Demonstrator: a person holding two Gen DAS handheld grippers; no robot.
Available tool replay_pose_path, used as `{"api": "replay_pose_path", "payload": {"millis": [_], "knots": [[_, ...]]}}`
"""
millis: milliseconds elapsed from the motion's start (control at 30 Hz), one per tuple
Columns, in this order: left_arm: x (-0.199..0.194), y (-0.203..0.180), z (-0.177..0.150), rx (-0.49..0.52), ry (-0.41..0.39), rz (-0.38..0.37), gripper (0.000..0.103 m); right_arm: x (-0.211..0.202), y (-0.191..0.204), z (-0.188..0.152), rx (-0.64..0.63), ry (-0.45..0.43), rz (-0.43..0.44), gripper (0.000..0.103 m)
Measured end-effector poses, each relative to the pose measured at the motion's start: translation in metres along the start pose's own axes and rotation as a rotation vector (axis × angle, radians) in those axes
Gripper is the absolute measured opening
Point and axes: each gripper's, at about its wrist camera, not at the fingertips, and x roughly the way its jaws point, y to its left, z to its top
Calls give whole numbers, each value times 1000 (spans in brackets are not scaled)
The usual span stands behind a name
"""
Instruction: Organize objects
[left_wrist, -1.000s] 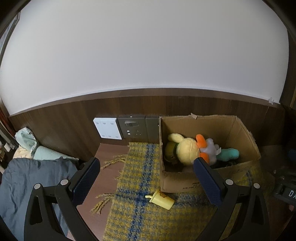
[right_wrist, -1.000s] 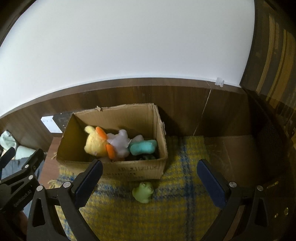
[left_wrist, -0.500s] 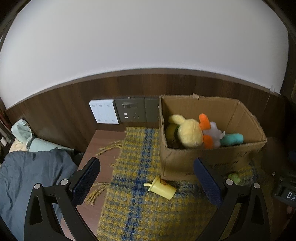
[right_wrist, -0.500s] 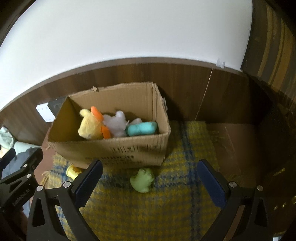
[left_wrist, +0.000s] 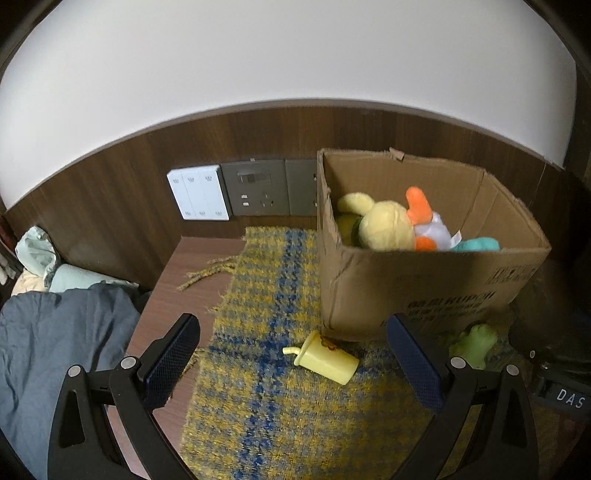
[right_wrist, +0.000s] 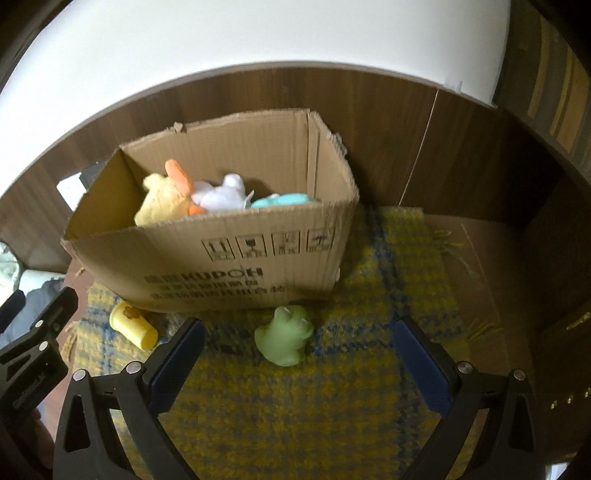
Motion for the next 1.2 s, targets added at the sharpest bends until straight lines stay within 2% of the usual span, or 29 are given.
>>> {"api": "replay_pose_path", "payload": {"millis": [600, 1200], "knots": [[37, -2, -25, 3, 27, -5, 103, 33, 4, -17, 5, 33, 0, 102], [79, -20, -35, 83, 68, -32, 103, 65, 6, -17, 6, 63, -6, 102]]}}
